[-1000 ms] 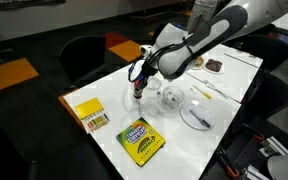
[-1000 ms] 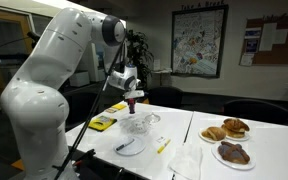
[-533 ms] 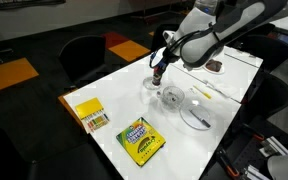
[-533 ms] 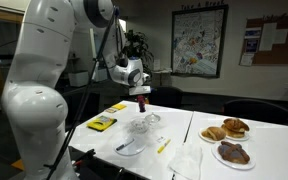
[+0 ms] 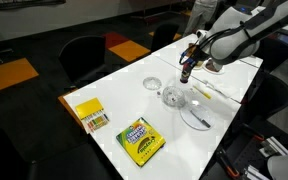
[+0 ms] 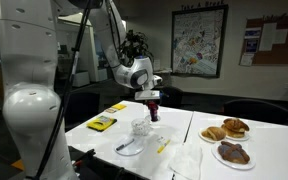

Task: Move the bottle to the other side of the glass bowl

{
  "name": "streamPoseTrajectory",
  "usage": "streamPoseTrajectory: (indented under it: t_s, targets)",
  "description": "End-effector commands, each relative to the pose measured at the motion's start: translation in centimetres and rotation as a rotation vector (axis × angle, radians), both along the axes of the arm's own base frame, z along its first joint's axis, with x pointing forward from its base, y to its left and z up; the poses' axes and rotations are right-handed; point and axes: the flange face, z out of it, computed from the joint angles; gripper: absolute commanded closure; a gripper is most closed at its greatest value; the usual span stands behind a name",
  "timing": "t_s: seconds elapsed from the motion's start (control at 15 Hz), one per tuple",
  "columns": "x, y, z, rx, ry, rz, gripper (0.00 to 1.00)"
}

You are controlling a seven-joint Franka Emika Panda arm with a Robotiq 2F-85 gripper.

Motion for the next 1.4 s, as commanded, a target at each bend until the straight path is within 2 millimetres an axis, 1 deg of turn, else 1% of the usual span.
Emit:
streamPoseTrajectory:
  t_s: [0.0,0.27,0.53,0.93,1.33]
  targets:
    - [-1.5,-3.2,-0.3,0.008,0.001,-0.058,0.7]
    - [-0.3,-5.7,-1.3,0.022,0.003,-0.054,0.7]
    - [1.0,-7.3,-2.0,0.038,-0.01,-0.036,0.7]
    - [2.8,-9.5,-3.1,0.039,-0.029,0.045,0.7]
    - [3.6,-11.5,-5.5,0.048,-0.028,0.114,0.7]
